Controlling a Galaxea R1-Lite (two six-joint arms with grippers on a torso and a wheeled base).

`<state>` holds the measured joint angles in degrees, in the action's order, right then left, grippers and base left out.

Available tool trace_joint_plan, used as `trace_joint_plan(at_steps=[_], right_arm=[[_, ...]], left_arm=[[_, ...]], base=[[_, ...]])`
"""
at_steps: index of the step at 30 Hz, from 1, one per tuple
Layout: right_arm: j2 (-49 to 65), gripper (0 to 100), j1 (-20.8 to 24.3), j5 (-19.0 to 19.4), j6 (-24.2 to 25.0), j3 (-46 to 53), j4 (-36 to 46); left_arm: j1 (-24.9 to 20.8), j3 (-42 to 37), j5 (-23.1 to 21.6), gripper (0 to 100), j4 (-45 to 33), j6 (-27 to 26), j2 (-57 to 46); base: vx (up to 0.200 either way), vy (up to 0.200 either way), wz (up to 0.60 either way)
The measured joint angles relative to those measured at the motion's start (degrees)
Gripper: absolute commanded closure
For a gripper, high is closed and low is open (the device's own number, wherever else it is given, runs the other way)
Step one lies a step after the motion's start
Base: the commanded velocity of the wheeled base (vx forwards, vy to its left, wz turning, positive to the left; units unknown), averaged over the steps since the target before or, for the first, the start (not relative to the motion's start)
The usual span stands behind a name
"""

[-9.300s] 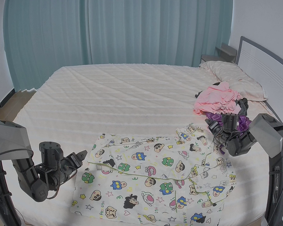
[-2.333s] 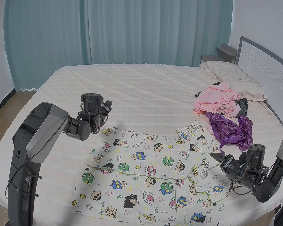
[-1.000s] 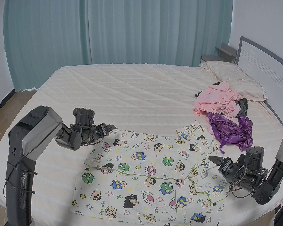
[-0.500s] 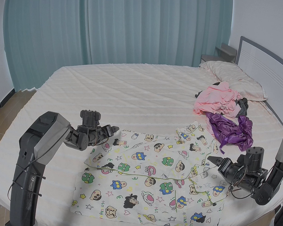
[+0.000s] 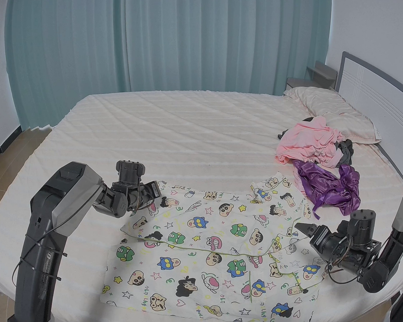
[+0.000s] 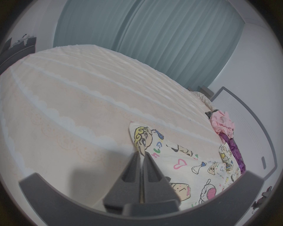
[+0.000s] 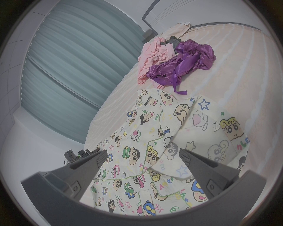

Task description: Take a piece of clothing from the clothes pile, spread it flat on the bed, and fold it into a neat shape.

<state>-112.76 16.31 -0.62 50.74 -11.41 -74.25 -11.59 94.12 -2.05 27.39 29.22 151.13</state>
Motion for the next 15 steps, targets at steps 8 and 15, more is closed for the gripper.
trace_joint_plan(at_steps=[8, 15], right_arm=[[0.0, 0, 0.0, 0.0, 0.0, 0.0, 0.0], [0.0, 0, 0.0, -0.1, 0.0, 0.0, 0.0]], left_arm=[[0.5, -0.4, 2.4, 100, -0.2, 0.3, -0.5], [1.1, -1.0, 3.8, 100, -0.2, 0.4, -1.2]], base=[[0.0, 0.0, 0.0], [0.0, 0.0, 0.0]])
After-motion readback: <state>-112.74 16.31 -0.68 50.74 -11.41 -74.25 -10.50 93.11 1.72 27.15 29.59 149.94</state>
